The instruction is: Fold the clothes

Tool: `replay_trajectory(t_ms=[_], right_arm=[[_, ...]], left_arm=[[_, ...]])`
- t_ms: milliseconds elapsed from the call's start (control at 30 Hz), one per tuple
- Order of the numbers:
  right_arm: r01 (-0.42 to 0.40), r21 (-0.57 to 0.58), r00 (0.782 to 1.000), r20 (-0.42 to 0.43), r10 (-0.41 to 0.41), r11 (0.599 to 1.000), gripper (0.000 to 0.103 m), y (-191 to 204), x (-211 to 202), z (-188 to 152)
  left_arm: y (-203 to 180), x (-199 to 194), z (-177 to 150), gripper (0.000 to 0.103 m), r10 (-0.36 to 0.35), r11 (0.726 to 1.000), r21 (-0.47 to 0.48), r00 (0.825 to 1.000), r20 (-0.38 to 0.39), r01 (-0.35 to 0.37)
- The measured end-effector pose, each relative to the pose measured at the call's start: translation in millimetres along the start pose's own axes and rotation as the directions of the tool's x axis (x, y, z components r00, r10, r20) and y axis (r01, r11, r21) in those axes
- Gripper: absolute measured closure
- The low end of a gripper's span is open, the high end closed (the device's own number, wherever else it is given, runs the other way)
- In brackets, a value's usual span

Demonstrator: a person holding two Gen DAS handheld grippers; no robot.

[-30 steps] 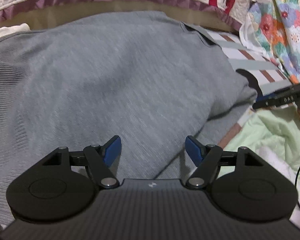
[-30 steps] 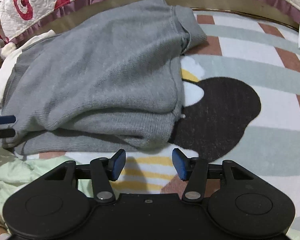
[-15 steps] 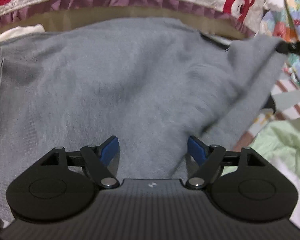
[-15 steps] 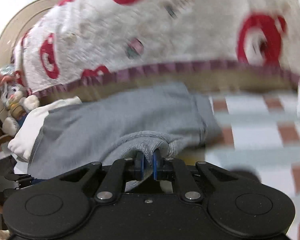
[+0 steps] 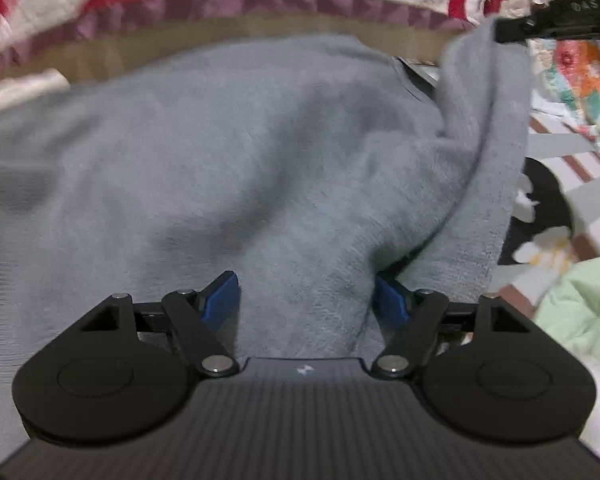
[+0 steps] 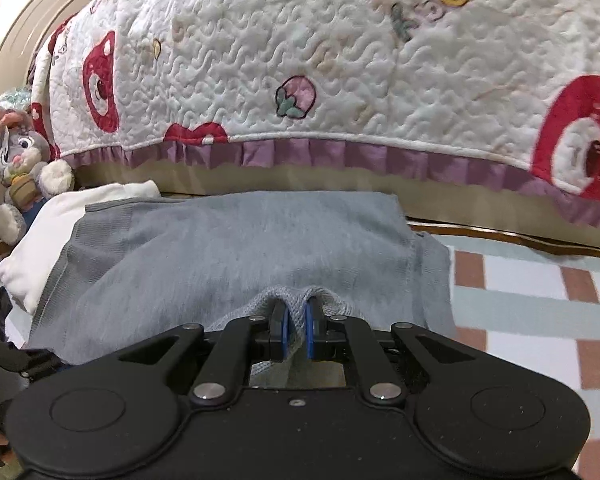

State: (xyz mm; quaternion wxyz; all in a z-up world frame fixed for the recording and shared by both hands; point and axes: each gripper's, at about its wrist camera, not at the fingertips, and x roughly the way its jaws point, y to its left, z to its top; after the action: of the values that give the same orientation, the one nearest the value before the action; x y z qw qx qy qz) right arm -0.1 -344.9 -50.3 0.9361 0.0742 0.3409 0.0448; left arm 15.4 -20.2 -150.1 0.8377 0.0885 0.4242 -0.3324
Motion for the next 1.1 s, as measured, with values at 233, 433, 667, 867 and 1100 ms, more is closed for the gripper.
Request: replay_trajectory(t_ms=[233,433,667,867,1100], right_arm=[[-0.015,0.01,0.997,-0.076,0.016,1.0,0.087,-3.7,49.2,12.6],[0.142,0.255,0.987,-0.111,-0.117,0.957,0.047,-7.8,46.5,-14.2],[0.001,0.528,0.976,-0.187,0.116,0.849,0.039,-0.4,28.9,-86.2],[0.096,0.356,0.971,-0.24,-0.008,0.929,0.036,24.9,39.8,-114.7],[0.237,0.037,0.969,-0.085,-0.233,0.971,0.083,52.2,-2.7,-96.4]], left_arm=[[28.3,-9.7,8.9,0.091,-0.022,0.996,-0.081,0.999,0.048,0.026],[53.9,-2.5,13.0,0.089,0.081,0.966,-0.253,0.99,0.114,-0.05],[57.3,-6.1,15.7,0.088,0.093,0.963,-0.264,0.985,0.144,-0.053],[70.9,-9.1,16.0,0.088,0.116,0.954,-0.296,0.973,0.199,-0.053],[67.5,-23.6,23.3,0.088,0.1,0.963,-0.269,0.96,0.262,-0.027]])
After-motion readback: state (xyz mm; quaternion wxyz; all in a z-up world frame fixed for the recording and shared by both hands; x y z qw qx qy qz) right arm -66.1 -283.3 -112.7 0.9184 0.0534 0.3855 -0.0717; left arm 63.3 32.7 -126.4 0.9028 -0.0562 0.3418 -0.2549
